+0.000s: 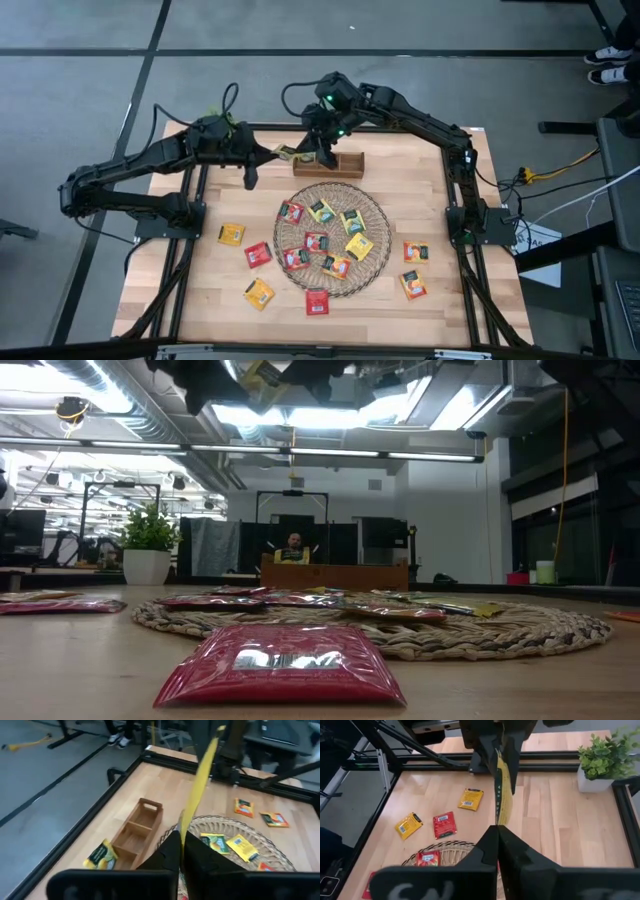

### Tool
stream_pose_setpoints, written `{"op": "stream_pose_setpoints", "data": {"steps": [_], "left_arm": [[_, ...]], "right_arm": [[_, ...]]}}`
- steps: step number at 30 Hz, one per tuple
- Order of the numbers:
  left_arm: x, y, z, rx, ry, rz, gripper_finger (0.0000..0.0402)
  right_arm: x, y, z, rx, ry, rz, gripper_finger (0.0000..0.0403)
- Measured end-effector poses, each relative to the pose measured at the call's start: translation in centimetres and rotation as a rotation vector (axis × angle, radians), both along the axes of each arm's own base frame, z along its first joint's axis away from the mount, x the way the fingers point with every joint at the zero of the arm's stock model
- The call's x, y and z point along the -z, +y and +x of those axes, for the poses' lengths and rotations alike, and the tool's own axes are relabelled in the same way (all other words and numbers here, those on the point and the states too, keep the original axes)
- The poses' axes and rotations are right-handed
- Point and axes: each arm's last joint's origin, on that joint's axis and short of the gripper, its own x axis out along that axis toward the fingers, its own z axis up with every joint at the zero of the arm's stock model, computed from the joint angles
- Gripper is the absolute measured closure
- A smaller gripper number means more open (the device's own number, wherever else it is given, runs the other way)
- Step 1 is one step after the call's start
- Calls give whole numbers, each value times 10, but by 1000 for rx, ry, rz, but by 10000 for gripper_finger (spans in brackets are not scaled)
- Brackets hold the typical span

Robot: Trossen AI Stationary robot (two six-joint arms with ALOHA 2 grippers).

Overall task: Pick & Place Tea
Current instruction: Put the yellow tea bag into the left of the wooden organizer

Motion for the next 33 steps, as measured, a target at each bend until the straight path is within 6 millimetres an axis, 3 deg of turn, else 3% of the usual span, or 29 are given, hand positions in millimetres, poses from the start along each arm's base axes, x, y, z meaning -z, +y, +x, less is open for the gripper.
{"op": "stream_pose_setpoints", "data": {"steps": [10,15,25,33], "left_arm": [[5,6,-6,-87,23,-135,271],[5,5,-6,-47,21,-145,227],[5,5,-6,-50,21,-147,223],[5,5,-6,-53,21,-146,233]], "right_arm": [[8,-17,-10,82,104,-47,401],[26,-37,-10,118,166,-52,401],[86,-56,17,113,318,-74,402],[122,-76,23,121,420,-134,403]]}}
